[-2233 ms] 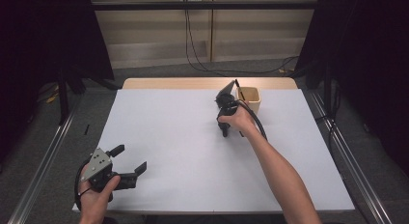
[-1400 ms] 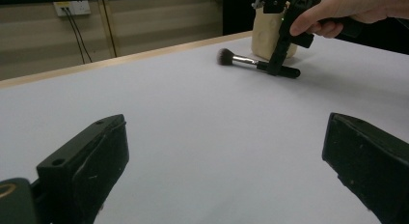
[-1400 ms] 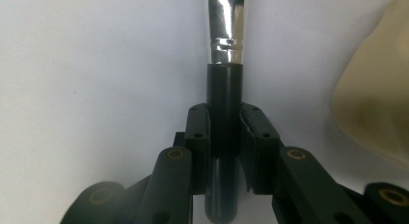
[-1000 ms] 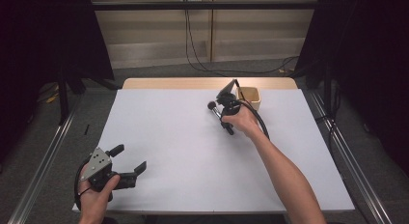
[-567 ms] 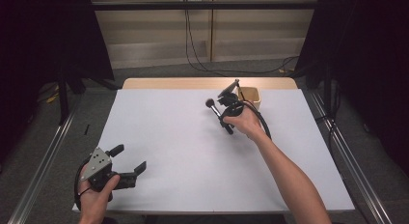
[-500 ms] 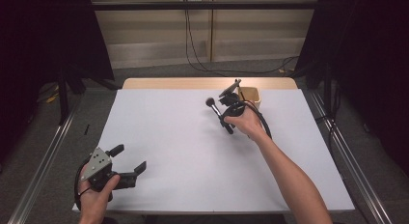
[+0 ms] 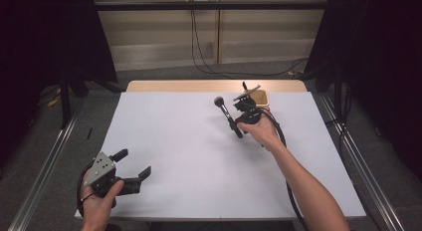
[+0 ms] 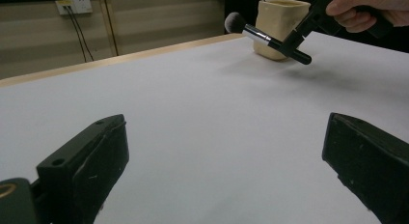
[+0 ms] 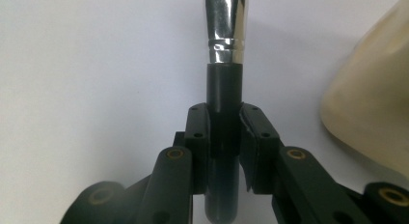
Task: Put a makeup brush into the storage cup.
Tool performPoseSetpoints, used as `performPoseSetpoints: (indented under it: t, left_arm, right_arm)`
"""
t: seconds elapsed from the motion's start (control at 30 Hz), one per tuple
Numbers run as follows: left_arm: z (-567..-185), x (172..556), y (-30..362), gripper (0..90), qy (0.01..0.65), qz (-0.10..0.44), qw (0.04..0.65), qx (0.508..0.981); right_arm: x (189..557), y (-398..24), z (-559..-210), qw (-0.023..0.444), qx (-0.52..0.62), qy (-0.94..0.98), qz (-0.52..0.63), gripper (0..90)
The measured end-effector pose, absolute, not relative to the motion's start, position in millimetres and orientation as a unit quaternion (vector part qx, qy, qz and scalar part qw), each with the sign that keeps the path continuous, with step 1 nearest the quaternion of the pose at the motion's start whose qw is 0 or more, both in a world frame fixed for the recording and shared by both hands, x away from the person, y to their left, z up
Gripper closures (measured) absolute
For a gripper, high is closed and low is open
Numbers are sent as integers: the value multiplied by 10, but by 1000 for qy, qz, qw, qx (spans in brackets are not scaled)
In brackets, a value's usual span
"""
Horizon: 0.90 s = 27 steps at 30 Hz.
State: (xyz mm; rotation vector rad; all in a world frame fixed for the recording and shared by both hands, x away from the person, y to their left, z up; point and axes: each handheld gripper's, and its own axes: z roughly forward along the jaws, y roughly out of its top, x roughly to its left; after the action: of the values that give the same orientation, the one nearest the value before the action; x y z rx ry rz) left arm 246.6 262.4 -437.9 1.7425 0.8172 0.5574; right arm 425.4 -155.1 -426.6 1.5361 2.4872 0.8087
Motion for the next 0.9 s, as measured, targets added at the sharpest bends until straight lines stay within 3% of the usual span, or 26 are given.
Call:
performPoseSetpoints:
  t: [0.9]
  left_arm:
    - [-4379, 2467, 2624, 25, 344, 234, 540, 732]
  right_arm:
    - [4029, -1718, -4192, 110, 473, 771, 412, 751]
